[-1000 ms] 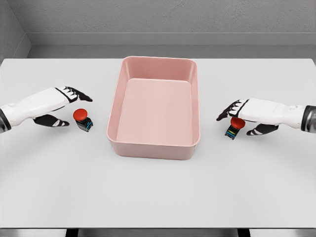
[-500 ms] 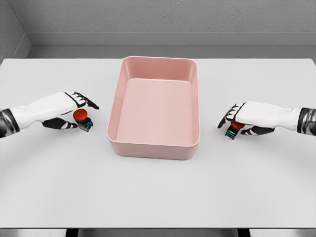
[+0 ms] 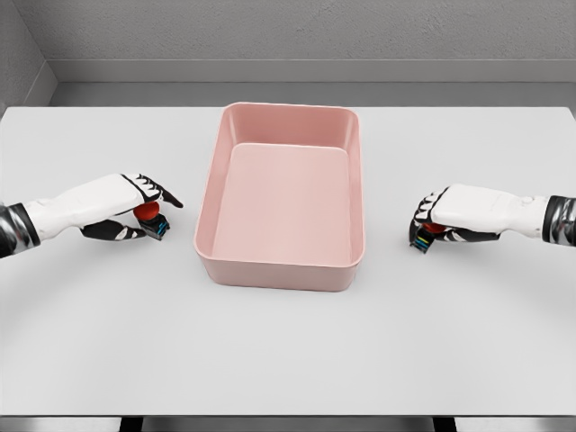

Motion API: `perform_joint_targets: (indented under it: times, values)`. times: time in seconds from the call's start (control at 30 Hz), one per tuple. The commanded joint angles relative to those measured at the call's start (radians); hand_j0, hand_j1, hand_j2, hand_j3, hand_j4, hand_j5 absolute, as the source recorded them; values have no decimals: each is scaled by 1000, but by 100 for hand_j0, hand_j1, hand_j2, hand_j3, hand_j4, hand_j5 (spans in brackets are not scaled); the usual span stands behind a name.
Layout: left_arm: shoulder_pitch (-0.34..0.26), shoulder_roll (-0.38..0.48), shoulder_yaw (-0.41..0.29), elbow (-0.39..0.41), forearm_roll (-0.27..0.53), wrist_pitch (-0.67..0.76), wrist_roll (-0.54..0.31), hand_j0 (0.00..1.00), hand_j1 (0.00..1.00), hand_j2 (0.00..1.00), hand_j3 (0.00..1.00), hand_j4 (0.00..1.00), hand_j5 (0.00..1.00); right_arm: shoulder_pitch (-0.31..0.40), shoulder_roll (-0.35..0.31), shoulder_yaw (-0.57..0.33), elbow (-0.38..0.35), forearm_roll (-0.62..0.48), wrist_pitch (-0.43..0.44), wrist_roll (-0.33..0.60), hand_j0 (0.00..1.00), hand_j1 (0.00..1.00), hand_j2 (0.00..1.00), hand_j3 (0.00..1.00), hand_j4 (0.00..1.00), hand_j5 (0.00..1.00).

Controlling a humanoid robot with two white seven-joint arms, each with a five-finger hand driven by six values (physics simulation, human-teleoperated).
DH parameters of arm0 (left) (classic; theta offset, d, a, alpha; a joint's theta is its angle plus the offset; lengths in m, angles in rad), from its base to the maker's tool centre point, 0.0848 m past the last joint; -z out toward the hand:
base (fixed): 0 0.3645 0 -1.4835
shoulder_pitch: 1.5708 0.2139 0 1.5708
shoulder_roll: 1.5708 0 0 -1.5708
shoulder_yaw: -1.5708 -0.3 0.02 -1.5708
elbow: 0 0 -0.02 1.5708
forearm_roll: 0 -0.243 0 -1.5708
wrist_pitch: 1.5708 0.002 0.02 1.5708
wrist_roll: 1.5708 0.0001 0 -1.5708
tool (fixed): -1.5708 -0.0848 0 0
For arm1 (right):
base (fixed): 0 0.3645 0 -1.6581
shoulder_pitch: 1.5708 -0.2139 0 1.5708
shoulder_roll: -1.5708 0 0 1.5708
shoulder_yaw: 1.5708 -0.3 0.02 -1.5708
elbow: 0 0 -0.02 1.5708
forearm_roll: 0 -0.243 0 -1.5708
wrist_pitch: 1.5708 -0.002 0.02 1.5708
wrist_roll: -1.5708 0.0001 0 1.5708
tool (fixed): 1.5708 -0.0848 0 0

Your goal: Put the industrial switch in the basket with both arms

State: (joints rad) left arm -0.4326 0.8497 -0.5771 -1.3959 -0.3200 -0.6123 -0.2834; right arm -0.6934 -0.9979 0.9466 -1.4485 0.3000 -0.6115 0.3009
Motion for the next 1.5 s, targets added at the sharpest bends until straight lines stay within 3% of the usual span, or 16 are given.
perform_joint_targets:
  times: [0.0,0.37,0.67,0.9,1.17,1.47]
  values:
    - [0,2,2,0,9,1,1,75,75,75,75,75,75,0,-2,-2,-1,-2,1,14,49,49,49,49,49,49]
    - [2,8,6,1,12,1,1,64,64,64,64,64,64,-32,-10,-14,-4,-4,1,34,48,48,48,48,48,48]
    - [5,5,2,6,10,1,1,64,64,64,64,64,64,-61,-11,-15,-6,-6,1,58,46,46,46,46,46,46]
    - [5,14,6,6,15,1,1,48,48,48,48,48,48,-98,-11,-15,-7,-6,1,75,46,46,46,46,46,46]
    - [-5,15,3,6,24,1,1,48,48,48,48,48,48,-137,-15,-15,-30,-4,1,98,46,46,46,46,46,46]
    - [-20,75,6,-11,70,1,3,48,48,48,48,48,48,-178,-16,-15,-64,-4,1,118,46,46,46,46,46,46]
